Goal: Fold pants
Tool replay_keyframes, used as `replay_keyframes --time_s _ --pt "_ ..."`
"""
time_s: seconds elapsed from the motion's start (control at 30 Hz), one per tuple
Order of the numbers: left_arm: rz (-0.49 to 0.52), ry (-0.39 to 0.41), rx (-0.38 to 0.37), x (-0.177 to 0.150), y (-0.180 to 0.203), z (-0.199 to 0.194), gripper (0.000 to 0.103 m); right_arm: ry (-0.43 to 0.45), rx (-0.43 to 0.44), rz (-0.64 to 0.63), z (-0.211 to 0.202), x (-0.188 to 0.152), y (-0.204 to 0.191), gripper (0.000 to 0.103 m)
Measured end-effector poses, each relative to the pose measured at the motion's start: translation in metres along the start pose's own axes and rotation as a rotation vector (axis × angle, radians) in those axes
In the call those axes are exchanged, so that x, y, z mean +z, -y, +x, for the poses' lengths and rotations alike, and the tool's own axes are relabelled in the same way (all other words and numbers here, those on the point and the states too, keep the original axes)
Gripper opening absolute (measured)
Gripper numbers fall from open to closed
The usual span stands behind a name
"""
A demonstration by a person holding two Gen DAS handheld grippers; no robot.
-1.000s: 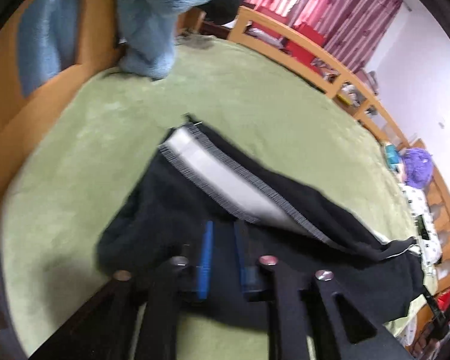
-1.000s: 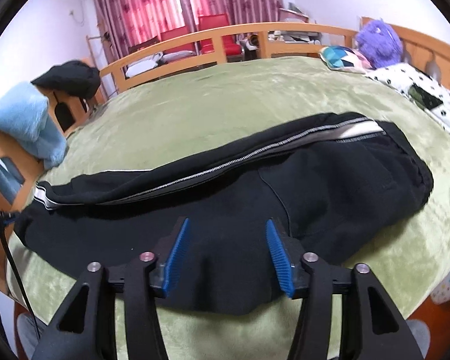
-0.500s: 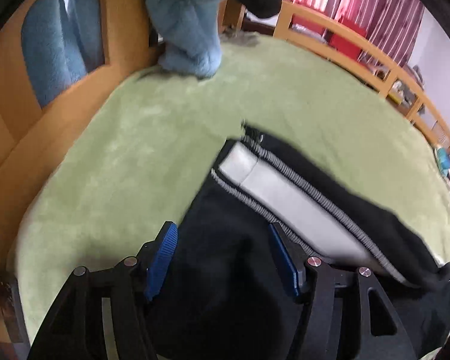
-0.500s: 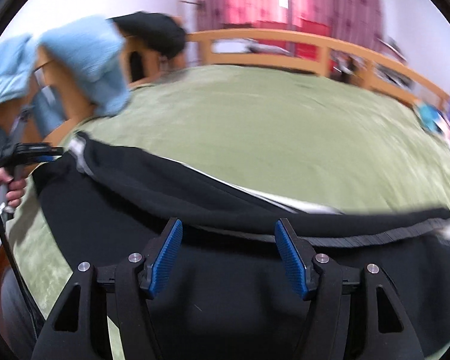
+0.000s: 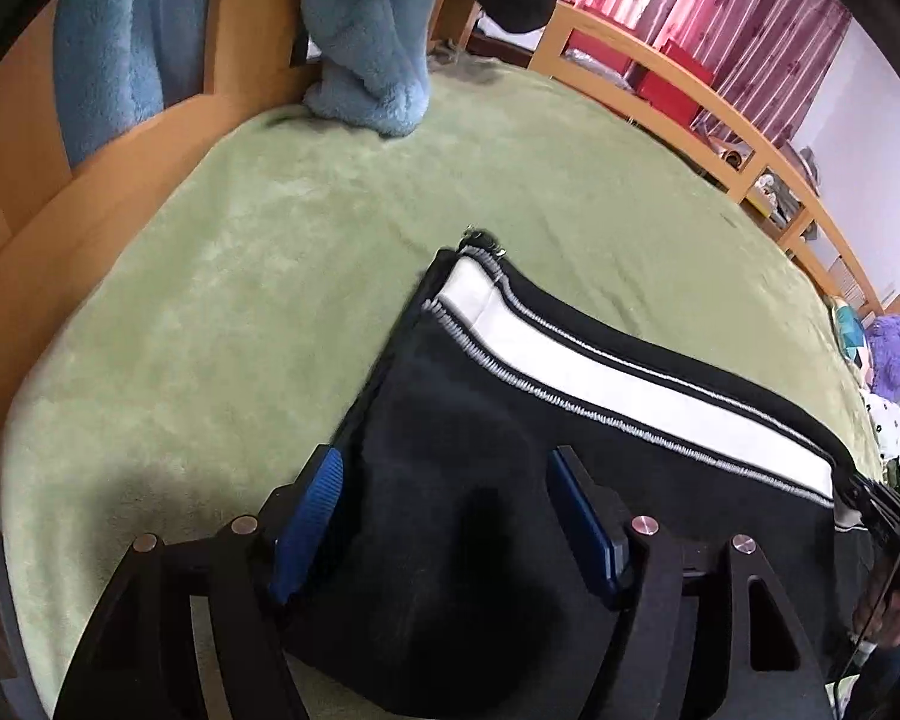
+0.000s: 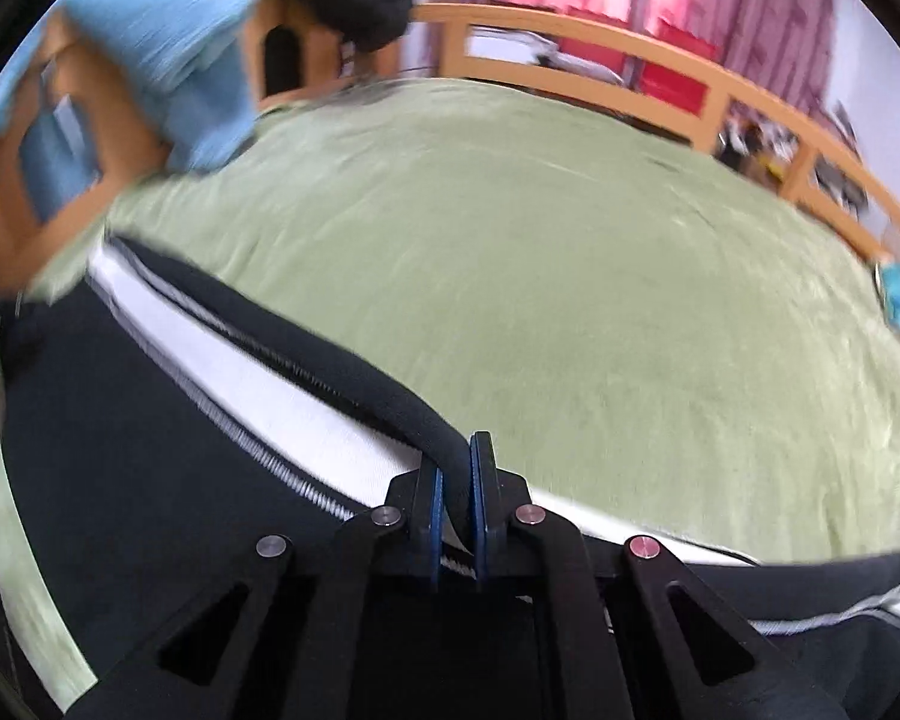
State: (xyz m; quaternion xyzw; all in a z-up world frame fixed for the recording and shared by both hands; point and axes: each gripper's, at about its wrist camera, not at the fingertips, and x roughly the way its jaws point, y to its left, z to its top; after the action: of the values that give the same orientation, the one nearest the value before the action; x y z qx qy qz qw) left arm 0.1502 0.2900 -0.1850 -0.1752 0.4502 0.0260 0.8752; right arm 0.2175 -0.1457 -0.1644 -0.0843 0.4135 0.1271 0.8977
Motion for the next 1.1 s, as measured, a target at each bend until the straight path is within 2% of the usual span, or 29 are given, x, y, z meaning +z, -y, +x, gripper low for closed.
replay_keyframes --time_s 0.13,0.23,0.3,0.37,0.43,0.47,0.5,0.53,0.57,0.6,0.67,0.73,0.8,0.87,0.93,1.0,1.1 --pt "0.001 0.019 0.008 -0.003 -0.001 -0.007 0.069 -0.112 -0.087 -0.083 0.043 -0.006 -0.016 0.017" --pt "-0.001 0.04 0.032 -0.005 -0.006 -0.019 0.069 -0.1 -0.119 -0.106 0.041 -0.012 -0.017 0.022" --pt "-0.015 0.033 0.035 -0.009 -0.013 -0.024 0.069 -0.072 -0.103 -0.03 0.021 -0.01 -0.006 0.036" --pt "-0.036 0.014 0.023 -0.017 -0.02 -0.025 0.069 -0.008 -0.096 0.05 -0.008 -0.014 0.006 0.065" --pt "-0.042 -0.004 0.017 -0.028 -0.022 -0.017 0.069 0.04 -0.101 0.074 -0.032 -0.026 0.01 0.066" --pt "-0.03 0.001 0.052 -0.033 -0.02 -0.012 0.063 0.054 -0.114 0.08 -0.044 -0.036 0.011 0.066" --pt "-0.013 0.002 0.104 -0.036 -0.019 -0.008 0.035 0.056 -0.122 0.088 -0.052 -0.045 0.013 0.066" --pt "-0.01 0.013 0.125 -0.038 -0.02 -0.008 0.027 0.053 -0.125 0.1 -0.059 -0.056 0.012 0.066" --pt "-0.033 0.032 0.099 -0.037 -0.025 -0.012 0.022 0.043 -0.135 0.117 -0.067 -0.069 0.015 0.066" --pt "-0.072 0.052 0.037 -0.035 -0.032 -0.019 0.016 0.034 -0.152 0.132 -0.072 -0.079 0.018 0.066" --pt "-0.123 0.065 -0.022 -0.029 -0.045 -0.032 0.015 0.013 -0.18 0.164 -0.084 -0.104 0.026 0.066" --pt "-0.152 0.075 -0.018 -0.029 -0.053 -0.035 0.015 -0.018 -0.224 0.191 -0.094 -0.125 0.037 0.066" --pt "-0.088 0.001 0.074 -0.035 -0.044 -0.014 0.016 -0.024 -0.261 0.234 -0.105 -0.143 0.054 0.066" --pt "-0.061 0.022 0.127 -0.038 -0.036 -0.013 0.021 -0.029 -0.271 0.276 -0.113 -0.155 0.069 0.064" --pt "-0.039 0.049 0.201 -0.033 -0.025 -0.026 0.029 -0.023 -0.277 0.292 -0.12 -0.158 0.08 0.064" --pt "-0.049 0.087 0.249 -0.026 -0.018 -0.042 0.053 -0.004 -0.328 0.288 -0.127 -0.156 0.092 0.064" --pt "-0.023 0.138 0.245 -0.019 -0.001 -0.066 0.055 0.025 -0.358 0.287 -0.135 -0.152 0.111 0.064"
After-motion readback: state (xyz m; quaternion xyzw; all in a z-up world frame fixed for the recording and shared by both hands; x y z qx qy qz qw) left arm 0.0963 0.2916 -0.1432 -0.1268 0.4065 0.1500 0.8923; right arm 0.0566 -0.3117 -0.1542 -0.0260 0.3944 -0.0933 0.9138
